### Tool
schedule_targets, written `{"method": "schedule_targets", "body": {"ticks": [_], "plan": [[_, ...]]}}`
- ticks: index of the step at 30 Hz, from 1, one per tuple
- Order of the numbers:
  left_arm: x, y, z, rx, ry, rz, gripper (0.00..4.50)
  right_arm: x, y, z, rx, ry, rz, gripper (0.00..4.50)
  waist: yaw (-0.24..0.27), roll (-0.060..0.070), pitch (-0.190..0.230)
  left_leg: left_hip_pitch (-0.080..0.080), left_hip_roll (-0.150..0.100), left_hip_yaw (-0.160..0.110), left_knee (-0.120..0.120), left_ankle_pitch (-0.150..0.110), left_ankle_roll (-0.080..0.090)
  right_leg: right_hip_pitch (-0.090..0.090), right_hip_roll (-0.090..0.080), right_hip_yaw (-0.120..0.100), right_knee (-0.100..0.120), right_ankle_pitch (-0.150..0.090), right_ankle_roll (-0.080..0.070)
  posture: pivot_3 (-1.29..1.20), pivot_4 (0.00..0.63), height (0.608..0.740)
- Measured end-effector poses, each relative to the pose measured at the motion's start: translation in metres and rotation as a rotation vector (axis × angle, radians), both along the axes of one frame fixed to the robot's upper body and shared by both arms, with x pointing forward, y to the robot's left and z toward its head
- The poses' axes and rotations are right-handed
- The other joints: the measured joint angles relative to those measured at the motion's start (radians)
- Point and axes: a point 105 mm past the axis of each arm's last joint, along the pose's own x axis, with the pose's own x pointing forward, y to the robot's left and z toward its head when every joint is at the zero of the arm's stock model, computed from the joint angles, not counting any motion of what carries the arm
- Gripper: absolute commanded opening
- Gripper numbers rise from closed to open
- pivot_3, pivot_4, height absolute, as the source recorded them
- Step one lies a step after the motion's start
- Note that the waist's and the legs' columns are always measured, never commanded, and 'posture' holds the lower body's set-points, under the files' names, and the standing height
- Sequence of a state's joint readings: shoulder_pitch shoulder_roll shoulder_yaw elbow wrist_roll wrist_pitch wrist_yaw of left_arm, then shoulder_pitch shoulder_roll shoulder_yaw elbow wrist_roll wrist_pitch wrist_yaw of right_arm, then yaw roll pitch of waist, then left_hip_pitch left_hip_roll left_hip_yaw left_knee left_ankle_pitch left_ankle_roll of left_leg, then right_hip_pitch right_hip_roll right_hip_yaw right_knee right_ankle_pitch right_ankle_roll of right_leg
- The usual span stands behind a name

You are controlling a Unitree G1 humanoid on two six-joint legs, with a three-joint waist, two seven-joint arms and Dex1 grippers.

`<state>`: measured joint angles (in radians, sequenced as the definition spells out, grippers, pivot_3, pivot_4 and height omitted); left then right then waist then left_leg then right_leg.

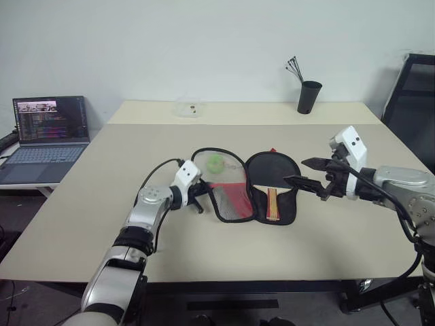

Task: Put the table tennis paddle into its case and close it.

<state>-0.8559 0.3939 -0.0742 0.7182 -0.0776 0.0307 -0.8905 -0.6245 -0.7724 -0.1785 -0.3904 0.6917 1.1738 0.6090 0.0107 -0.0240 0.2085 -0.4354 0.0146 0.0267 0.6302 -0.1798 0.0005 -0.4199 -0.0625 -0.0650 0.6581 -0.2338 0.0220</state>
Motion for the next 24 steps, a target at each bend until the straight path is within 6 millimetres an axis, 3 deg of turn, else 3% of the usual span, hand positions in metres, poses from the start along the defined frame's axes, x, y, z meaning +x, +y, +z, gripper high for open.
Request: {"method": "schedule_targets", "body": {"ticks": [4, 7, 10, 14, 16, 24], "plan": [[0.006, -0.041, 0.048, -0.045, -0.121, -0.106, 0.02, -0.005, -0.021, -0.005, -0.023, 0.026, -0.06, 4.47, 0.011, 0.0, 0.0, -0.001, -0.001, 0.001, 0.0, 0.0, 0.0, 0.0, 0.0, 0.0, -0.001, 0.0, 0.0, 0.0, 0.15, 0.74], [0.007, -0.07, 0.068, -0.076, -0.161, -0.17, 0.02, -0.01, -0.036, -0.005, -0.036, 0.033, -0.101, 4.47, 0.013, 0.0, 0.0, -0.001, -0.001, 0.003, 0.0, 0.0, 0.0, 0.0, 0.0, 0.0, -0.002, 0.0, 0.001, 0.0, 0.15, 0.74], [0.007, -0.095, 0.059, -0.077, -0.134, -0.218, 0.02, -0.014, -0.05, -0.001, -0.052, 0.024, -0.145, 4.47, 0.01, -0.001, 0.0, -0.001, -0.001, 0.004, 0.0, 0.0, 0.001, 0.0, 0.0, 0.0, -0.002, 0.0, 0.001, 0.0, 0.15, 0.74], [0.003, -0.117, 0.028, -0.057, -0.05, -0.248, 0.02, -0.017, -0.051, 0.001, -0.053, 0.014, -0.146, 4.47, 0.0, -0.001, 0.001, 0.0, -0.001, 0.003, 0.0, 0.0, 0.001, 0.0, 0.002, 0.0, -0.002, 0.001, 0.001, 0.0, 0.15, 0.74], [0.004, -0.12, 0.021, -0.049, -0.03, -0.239, 0.02, -0.018, -0.051, -0.002, -0.058, 0.021, -0.15, 4.47, -0.003, -0.001, 0.001, 0.0, -0.001, 0.003, 0.0, 0.0, 0.001, 0.0, 0.002, 0.0, -0.002, 0.001, 0.001, 0.0, 0.15, 0.74], [0.006, -0.117, 0.023, -0.032, -0.057, -0.238, 0.02, -0.015, -0.048, -0.009, -0.034, 0.036, -0.162, 4.47, -0.004, -0.001, 0.001, 0.0, 0.0, 0.003, 0.0, 0.0, 0.001, 0.0, 0.002, 0.0, -0.002, 0.001, 0.001, 0.0, 0.15, 0.74]]}}
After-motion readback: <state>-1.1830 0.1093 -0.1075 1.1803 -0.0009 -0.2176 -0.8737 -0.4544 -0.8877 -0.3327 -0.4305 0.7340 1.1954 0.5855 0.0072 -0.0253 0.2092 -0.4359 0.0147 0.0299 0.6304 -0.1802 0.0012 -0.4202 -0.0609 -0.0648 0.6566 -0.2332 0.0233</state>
